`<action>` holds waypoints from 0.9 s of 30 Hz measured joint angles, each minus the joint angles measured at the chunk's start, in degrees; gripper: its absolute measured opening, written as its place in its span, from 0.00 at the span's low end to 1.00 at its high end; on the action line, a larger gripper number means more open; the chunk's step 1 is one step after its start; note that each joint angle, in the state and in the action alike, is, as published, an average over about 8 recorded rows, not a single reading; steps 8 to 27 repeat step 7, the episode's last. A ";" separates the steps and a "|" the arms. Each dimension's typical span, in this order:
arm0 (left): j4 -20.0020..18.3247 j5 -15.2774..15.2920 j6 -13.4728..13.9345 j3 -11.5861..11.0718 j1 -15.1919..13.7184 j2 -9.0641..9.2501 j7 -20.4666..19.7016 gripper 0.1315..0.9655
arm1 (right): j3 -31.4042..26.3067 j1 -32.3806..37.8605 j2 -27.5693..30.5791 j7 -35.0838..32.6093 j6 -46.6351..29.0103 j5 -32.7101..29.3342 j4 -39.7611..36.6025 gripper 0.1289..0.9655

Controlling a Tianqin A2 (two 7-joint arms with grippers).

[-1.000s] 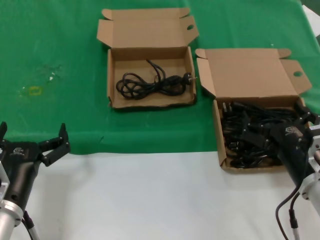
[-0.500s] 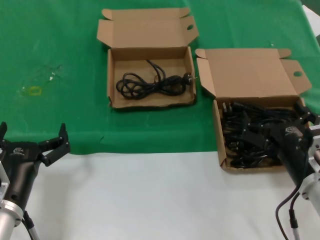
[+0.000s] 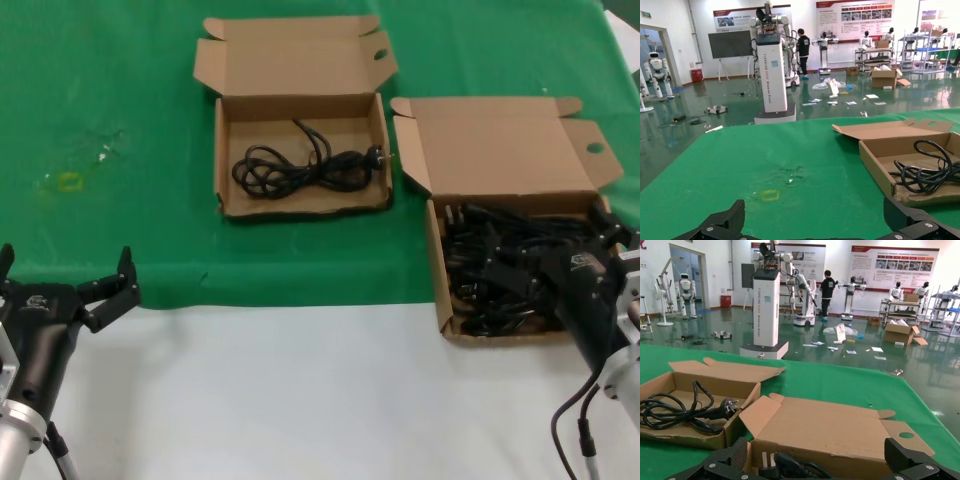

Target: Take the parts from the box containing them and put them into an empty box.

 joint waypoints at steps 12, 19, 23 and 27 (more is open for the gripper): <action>0.00 0.00 0.00 0.00 0.00 0.00 0.00 1.00 | 0.00 0.00 0.00 0.00 0.00 0.00 0.00 1.00; 0.00 0.00 0.00 0.00 0.00 0.00 0.00 1.00 | 0.00 0.00 0.00 0.00 0.00 0.00 0.00 1.00; 0.00 0.00 0.00 0.00 0.00 0.00 0.00 1.00 | 0.00 0.00 0.00 0.00 0.00 0.00 0.00 1.00; 0.00 0.00 0.00 0.00 0.00 0.00 0.00 1.00 | 0.00 0.00 0.00 0.00 0.00 0.00 0.00 1.00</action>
